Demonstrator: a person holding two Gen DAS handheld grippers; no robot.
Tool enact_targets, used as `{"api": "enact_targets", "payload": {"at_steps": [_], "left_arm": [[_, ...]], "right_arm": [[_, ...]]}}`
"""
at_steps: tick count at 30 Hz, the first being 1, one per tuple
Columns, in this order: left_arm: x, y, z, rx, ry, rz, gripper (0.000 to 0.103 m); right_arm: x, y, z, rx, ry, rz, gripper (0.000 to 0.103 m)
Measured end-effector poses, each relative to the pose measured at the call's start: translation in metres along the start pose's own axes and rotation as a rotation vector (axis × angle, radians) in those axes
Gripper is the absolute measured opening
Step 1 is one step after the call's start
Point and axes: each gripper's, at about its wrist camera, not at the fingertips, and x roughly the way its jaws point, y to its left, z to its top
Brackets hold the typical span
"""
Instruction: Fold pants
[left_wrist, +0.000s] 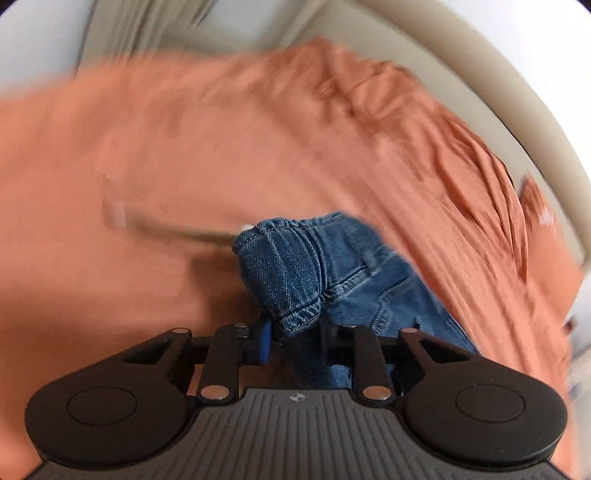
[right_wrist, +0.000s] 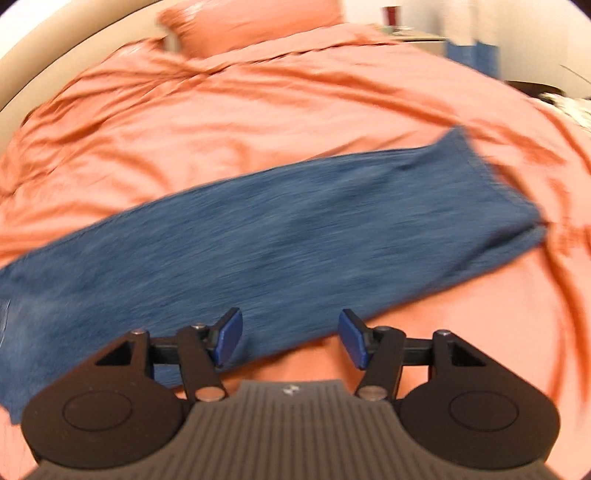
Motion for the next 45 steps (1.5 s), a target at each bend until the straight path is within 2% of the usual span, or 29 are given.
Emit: {"api": "enact_targets", "payload": {"at_steps": [2,5,10,14,16,18,19,20,24,25,26,27,29,31,33,36,39,43,45], "left_arm": [[0.006,-0.01,0.002,0.083,0.0,0.042,0.026],[0.037,-0.002,-0.007,0.076,0.078,0.13,0.026],[0.051,-0.021,-0.022,0.178,0.064,0.204,0.026],[0.048,-0.026,-0.021,0.196,0.092,0.233,0.027],[0.054,-0.028,-0.018,0.198,0.103,0.252,0.027],[0.05,-0.023,-0.018,0.165,0.12,0.268,0.027],[0.05,-0.023,-0.017,0.159,0.125,0.277,0.027],[0.051,-0.026,-0.017,0.17,0.128,0.289,0.027],[0.056,-0.033,-0.017,0.179,0.139,0.334,0.027],[0.057,-0.033,-0.016,0.164,0.143,0.341,0.027],[0.058,-0.033,-0.016,0.156,0.145,0.346,0.027],[0.059,-0.034,-0.016,0.156,0.147,0.351,0.027],[0.06,-0.036,-0.016,0.167,0.147,0.363,0.027],[0.061,-0.038,-0.017,0.179,0.144,0.374,0.027],[0.061,-0.04,-0.018,0.192,0.141,0.381,0.027],[0.061,-0.04,-0.02,0.197,0.133,0.387,0.027],[0.061,-0.045,-0.021,0.227,0.131,0.404,0.028],[0.056,-0.052,-0.018,0.275,0.127,0.428,0.042],[0.048,-0.051,-0.013,0.275,0.11,0.435,0.059]], "right_arm": [[-0.01,-0.025,0.004,0.046,-0.027,-0.034,0.049],[-0.025,-0.071,0.006,0.155,-0.057,-0.07,0.043],[-0.049,-0.144,0.01,0.346,-0.129,-0.084,0.043],[-0.043,-0.19,0.021,0.439,-0.159,-0.082,0.043],[-0.032,-0.207,0.026,0.489,-0.163,-0.047,0.042],[-0.016,-0.217,0.03,0.519,-0.168,-0.012,0.037],[-0.008,-0.221,0.032,0.525,-0.164,0.006,0.028],[0.0,-0.224,0.033,0.534,-0.158,0.016,0.026],[0.028,-0.234,0.034,0.579,-0.143,0.065,0.026],[0.034,-0.237,0.034,0.598,-0.136,0.073,0.022],[0.041,-0.241,0.035,0.619,-0.124,0.075,0.006],[0.044,-0.243,0.036,0.633,-0.116,0.082,0.0],[0.037,-0.242,0.041,0.612,-0.14,0.1,0.0],[0.014,-0.228,0.052,0.492,-0.213,0.101,0.0],[-0.003,-0.214,0.059,0.368,-0.241,0.05,0.0],[0.007,-0.216,0.056,0.308,-0.175,-0.015,0.0],[0.027,-0.224,0.047,0.332,-0.136,-0.041,0.0],[0.041,-0.222,0.044,0.325,-0.093,-0.078,0.0],[0.038,-0.223,0.047,0.336,-0.079,-0.073,0.001]]}}
